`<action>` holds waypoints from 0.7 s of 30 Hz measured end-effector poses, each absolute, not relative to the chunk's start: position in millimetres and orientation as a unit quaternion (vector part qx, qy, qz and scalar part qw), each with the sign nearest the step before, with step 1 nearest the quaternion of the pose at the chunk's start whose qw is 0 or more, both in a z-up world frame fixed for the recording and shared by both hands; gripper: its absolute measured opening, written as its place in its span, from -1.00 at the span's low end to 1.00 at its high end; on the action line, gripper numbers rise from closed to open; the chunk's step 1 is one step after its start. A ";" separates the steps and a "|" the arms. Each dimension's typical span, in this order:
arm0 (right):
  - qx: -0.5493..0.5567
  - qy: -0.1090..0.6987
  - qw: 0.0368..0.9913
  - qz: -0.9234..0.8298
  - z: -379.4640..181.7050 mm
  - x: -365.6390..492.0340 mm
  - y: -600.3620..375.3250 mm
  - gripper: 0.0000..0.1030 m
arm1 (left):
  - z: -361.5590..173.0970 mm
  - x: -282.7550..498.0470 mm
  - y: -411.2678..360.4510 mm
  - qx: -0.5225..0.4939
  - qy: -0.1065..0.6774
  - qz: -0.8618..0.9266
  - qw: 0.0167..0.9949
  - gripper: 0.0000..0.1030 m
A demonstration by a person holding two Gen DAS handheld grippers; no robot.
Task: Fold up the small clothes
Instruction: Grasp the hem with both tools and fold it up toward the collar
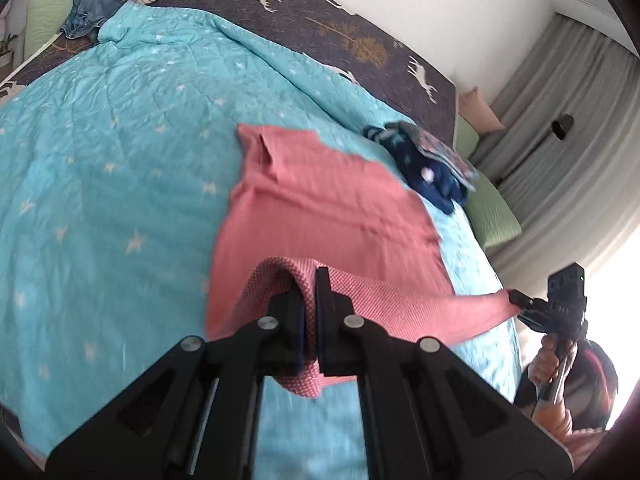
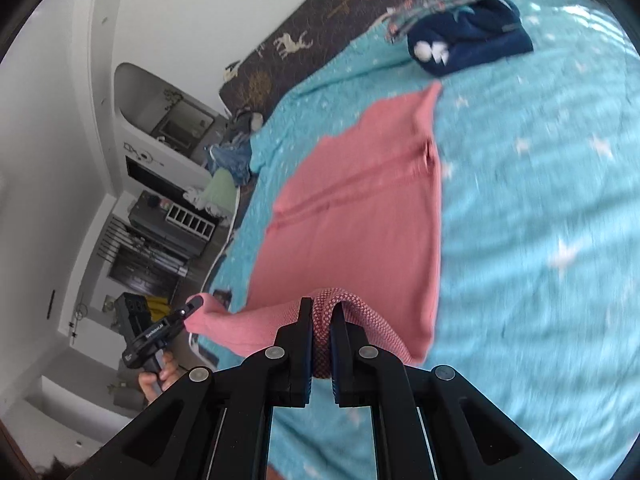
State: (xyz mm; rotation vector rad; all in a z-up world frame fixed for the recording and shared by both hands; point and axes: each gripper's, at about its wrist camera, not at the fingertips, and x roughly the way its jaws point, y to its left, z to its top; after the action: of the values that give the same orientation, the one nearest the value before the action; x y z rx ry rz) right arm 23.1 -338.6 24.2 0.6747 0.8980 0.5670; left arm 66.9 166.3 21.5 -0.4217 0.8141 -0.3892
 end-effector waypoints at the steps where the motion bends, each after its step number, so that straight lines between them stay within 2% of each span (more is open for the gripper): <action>1: 0.318 0.417 0.810 0.262 24.6 33.0 -341.8 -0.88 | 18.5 77.8 165.1 -0.205 0.394 -0.185 0.877 -0.90; 5: 0.327 0.429 0.816 0.209 8.9 84.0 -347.8 -0.80 | -12.4 129.2 157.9 -0.209 0.437 -0.162 0.859 -0.89; 8: 0.329 0.472 0.800 0.170 -17.2 103.6 -350.3 -0.57 | -35.0 138.7 159.2 -0.213 0.467 -0.141 0.847 -0.88; 9: 0.327 0.477 0.798 0.167 -21.6 103.6 -352.3 -0.51 | -37.7 136.7 160.9 -0.212 0.469 -0.138 0.846 -0.81; 10: 0.319 0.480 0.801 0.162 -23.8 102.3 -353.5 -0.50 | -37.8 132.7 162.6 -0.206 0.468 -0.130 0.850 -0.66; 11: 0.293 0.478 0.815 0.146 -22.3 98.2 -355.5 -0.49 | -34.0 126.0 164.6 -0.184 0.461 -0.108 0.861 -0.37; 13: 0.227 0.472 0.844 0.118 -13.8 88.7 -354.7 -0.43 | -24.9 119.7 166.5 -0.150 0.446 -0.079 0.879 -0.02; 16: 0.102 0.457 0.876 0.117 0.7 71.9 -336.6 -0.43 | -10.1 110.5 170.2 -0.111 0.428 -0.069 0.895 0.00; 18: 0.029 0.453 0.881 0.135 4.2 61.8 -318.7 -0.27 | -4.4 104.0 167.1 -0.085 0.426 -0.082 0.897 0.00; 21: -0.088 0.438 0.882 0.146 0.7 52.0 -289.2 -0.14 | -5.8 93.9 151.9 -0.029 0.433 -0.116 0.894 0.02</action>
State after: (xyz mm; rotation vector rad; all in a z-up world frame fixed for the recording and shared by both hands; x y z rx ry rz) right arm 52.0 -289.2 0.7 -0.1831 0.9129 0.3044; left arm 93.9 151.9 -5.8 -0.0595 0.8976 -0.2396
